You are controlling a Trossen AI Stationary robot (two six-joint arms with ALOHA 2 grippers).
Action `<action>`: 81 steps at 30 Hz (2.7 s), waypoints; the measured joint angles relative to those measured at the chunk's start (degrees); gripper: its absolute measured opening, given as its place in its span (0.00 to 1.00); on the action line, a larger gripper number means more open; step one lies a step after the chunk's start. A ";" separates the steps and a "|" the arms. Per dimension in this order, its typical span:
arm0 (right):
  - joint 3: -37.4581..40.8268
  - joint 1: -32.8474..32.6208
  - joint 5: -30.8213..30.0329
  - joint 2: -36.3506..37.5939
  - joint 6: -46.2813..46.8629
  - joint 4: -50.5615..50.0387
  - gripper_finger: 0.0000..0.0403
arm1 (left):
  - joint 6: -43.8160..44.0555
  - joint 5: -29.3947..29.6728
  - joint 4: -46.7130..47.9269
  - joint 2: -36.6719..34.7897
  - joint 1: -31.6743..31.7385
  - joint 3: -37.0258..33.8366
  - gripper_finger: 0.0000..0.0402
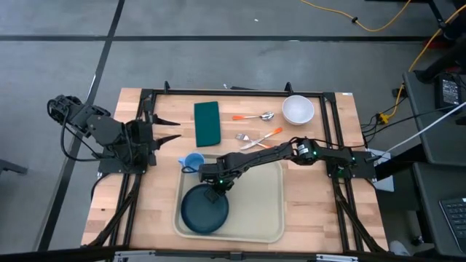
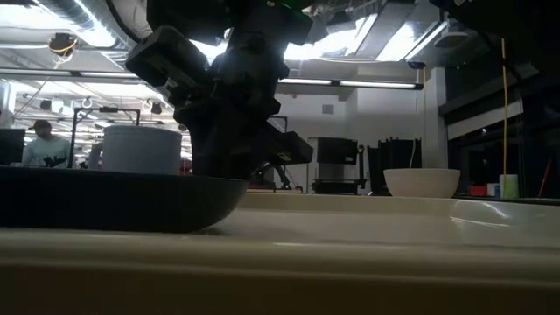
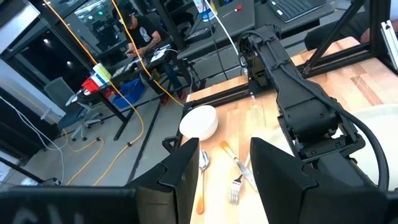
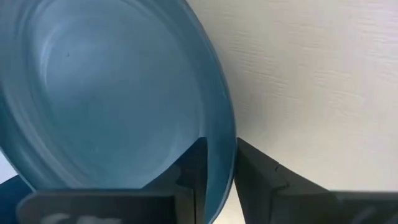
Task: Set up tray
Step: Put the green plate on the gray tray below the blue mug, then put the white bowl on top of the green plate on the gray tray
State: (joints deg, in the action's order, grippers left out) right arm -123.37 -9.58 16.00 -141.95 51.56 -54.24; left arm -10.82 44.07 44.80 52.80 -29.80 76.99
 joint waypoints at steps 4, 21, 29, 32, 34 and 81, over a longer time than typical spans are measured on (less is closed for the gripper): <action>0.00 0.00 -0.34 0.00 -0.88 0.16 0.19 | -0.01 0.00 0.02 0.04 0.00 0.00 0.35; 0.00 0.04 -0.89 0.00 -1.78 0.11 0.33 | -0.40 0.00 0.59 0.04 0.00 0.00 0.35; 0.00 0.38 -0.85 0.00 -1.72 -0.04 0.49 | -0.38 0.02 0.63 0.04 0.00 0.00 0.35; -0.21 0.59 0.37 0.02 -2.25 -0.53 0.52 | -0.38 0.47 0.63 0.04 0.00 0.00 0.35; -0.97 0.76 1.20 0.00 -2.63 -1.50 0.53 | -0.37 0.90 0.62 0.04 0.01 0.00 0.35; -5.08 1.50 -29.79 31.74 -10.11 -35.60 0.49 | 2.58 1.89 -0.69 -1.90 0.86 0.00 0.35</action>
State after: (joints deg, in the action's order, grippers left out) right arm -128.45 -8.08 -13.79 -110.21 41.45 -89.84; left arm -8.24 45.97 44.11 50.90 -28.94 76.99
